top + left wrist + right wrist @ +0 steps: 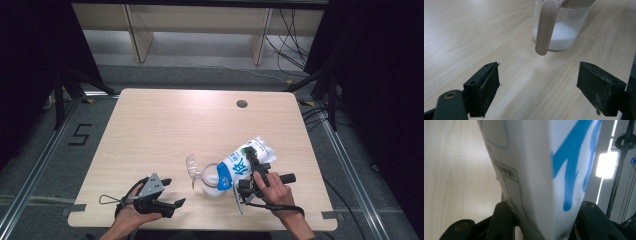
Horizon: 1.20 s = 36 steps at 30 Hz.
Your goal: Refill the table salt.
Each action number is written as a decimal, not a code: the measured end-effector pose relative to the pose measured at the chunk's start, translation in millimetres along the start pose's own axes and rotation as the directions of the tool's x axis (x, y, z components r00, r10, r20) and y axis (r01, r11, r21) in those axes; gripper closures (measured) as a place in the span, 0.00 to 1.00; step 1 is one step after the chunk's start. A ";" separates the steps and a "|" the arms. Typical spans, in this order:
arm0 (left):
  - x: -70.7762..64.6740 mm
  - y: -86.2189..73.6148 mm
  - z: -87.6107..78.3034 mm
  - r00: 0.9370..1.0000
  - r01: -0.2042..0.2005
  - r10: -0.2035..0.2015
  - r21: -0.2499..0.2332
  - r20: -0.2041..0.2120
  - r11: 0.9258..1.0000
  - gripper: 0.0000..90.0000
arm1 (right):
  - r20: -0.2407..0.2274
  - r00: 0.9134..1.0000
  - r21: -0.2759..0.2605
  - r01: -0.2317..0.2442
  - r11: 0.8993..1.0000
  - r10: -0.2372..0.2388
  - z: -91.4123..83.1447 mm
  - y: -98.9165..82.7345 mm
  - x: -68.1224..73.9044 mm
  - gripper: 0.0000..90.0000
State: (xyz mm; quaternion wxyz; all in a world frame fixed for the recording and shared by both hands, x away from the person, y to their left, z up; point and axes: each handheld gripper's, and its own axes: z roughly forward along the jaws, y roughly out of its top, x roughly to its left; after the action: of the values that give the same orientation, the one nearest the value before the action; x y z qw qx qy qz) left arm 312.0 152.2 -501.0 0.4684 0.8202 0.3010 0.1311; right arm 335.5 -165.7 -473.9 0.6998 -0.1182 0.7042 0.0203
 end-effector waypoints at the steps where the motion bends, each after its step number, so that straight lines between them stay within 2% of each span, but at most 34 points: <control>1: -0.1 -0.1 0.0 1.000 0.000 0.000 -0.001 -0.002 1.000 0.19 | 0.003 1.000 -0.001 -0.002 1.000 0.002 0.1 0.1 0.1 0.71; 3: -0.1 0.0 0.0 1.000 0.000 0.000 -0.001 -0.002 1.000 0.19 | -0.001 1.000 0.004 -0.003 1.000 0.003 -0.4 0.0 0.2 0.71; 4: -0.1 -0.2 0.5 1.000 0.002 -0.002 -0.007 0.000 1.000 0.19 | -0.004 0.998 0.030 -0.070 0.997 0.070 -1.9 0.0 5.0 0.71; 7: 0.2 -0.1 0.3 1.000 0.000 0.000 -0.003 0.002 1.000 0.19 | -0.003 0.998 0.027 -0.059 0.998 0.059 -1.8 -0.3 4.2 0.71; 8: 0.0 -0.2 0.4 1.000 0.001 -0.001 -0.005 0.002 1.000 0.19 | 0.000 0.999 0.017 -0.039 0.999 0.039 -1.1 -0.4 2.7 0.71; 9: 0.1 -0.2 0.4 1.000 0.000 0.000 -0.003 0.003 1.000 0.19 | 0.009 1.000 -0.004 0.020 1.000 -0.019 0.1 -0.4 -1.4 0.71; 10: 0.1 -0.1 0.4 1.000 0.001 -0.001 -0.003 0.003 1.000 0.19 | 0.009 1.000 -0.006 0.024 1.000 -0.024 0.2 -0.4 -1.8 0.71; 11: 0.0 -0.1 0.4 1.000 0.001 -0.001 -0.003 0.003 1.000 0.19 | 0.007 1.000 0.001 0.007 1.000 -0.007 0.0 -0.6 -0.5 0.71; 13: 0.1 -0.2 0.4 1.000 0.001 -0.001 -0.002 0.003 1.000 0.19 | 0.013 1.000 0.001 0.010 1.000 -0.010 -0.3 -0.4 -0.8 0.71; 14: 0.1 -0.2 0.5 1.000 0.000 0.000 -0.003 0.003 1.000 0.19 | 0.001 0.999 0.025 -0.035 0.999 0.035 -1.6 -0.5 2.9 0.71; 15: 0.2 -0.3 0.6 1.000 0.000 0.000 -0.005 0.004 1.000 0.19 | 0.004 0.999 0.029 -0.050 0.998 0.050 -2.0 -0.1 3.9 0.71; 17: 0.1 -0.2 0.6 1.000 -0.001 0.001 -0.003 0.004 1.000 0.19 | -0.009 0.999 0.045 -0.037 0.998 0.038 -3.2 0.5 2.6 0.72; 18: 0.2 -0.2 0.6 1.000 -0.001 0.001 -0.003 0.005 1.000 0.19 | -0.002 1.000 0.032 -0.027 0.999 0.027 -2.3 0.4 1.9 0.72; 20: 0.7 -0.3 0.5 1.000 -0.007 0.007 0.000 0.005 1.000 0.19 | 0.004 0.999 0.030 -0.038 0.999 0.038 -2.3 0.0 3.1 0.72; 21: 0.7 -0.1 0.3 1.000 -0.008 0.008 0.004 0.004 1.000 0.19 | 0.003 1.000 0.027 -0.015 1.000 0.015 -2.0 0.3 1.5 0.72; 22: 0.2 -0.2 0.6 1.000 -0.002 0.002 0.000 0.005 1.000 0.19 | 0.004 0.999 0.032 -0.033 0.999 0.033 -2.3 0.1 2.7 0.72; 24: 0.2 -0.2 0.7 1.000 -0.001 0.001 -0.003 0.004 1.000 0.19 | 0.001 1.000 0.029 -0.014 0.999 0.014 -2.1 0.3 1.1 0.72; 25: 0.3 -0.3 0.8 1.000 -0.001 0.001 -0.005 0.005 1.000 0.19 | 0.007 0.999 0.029 -0.043 0.999 0.043 -2.1 -0.2 3.5 0.72; 26: 0.2 -0.2 0.5 1.000 0.000 0.000 -0.002 0.004 1.000 0.19 | 0.010 1.000 0.025 -0.026 0.999 0.026 -2.0 -0.3 2.3 0.72; 27: 0.1 -0.2 0.4 1.000 0.000 0.000 -0.001 0.004 1.000 0.19 | 0.004 1.000 0.023 -0.031 0.999 0.031 -1.6 -0.8 2.6 0.72; 29: 0.0 -0.2 0.5 1.000 0.000 0.000 -0.004 0.003 1.000 0.19 | 0.016 1.000 0.000 0.018 1.000 -0.018 -0.3 -0.6 -1.1 0.72; 30: 0.1 -0.2 0.5 1.000 0.000 0.000 -0.002 0.004 1.000 0.19 | 0.014 1.000 0.003 0.011 1.000 -0.011 -0.3 -0.4 -0.5 0.73; 32: 0.1 -0.2 0.5 1.000 0.001 -0.001 -0.003 0.004 1.000 0.19 | 0.003 0.998 0.034 -0.058 0.998 0.058 -2.2 -0.4 4.7 0.73; 36: 0.1 -0.2 0.4 1.000 0.000 0.000 -0.001 0.004 1.000 0.19 | 0.008 1.000 0.022 -0.024 0.999 0.024 -1.8 -0.3 2.1 0.73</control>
State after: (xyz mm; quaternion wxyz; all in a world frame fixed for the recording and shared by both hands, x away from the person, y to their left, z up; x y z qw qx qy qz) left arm 312.2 152.1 -501.4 0.4696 0.8201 0.3002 0.1296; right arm 333.8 -166.6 -475.9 0.7033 -0.1020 0.7032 0.0215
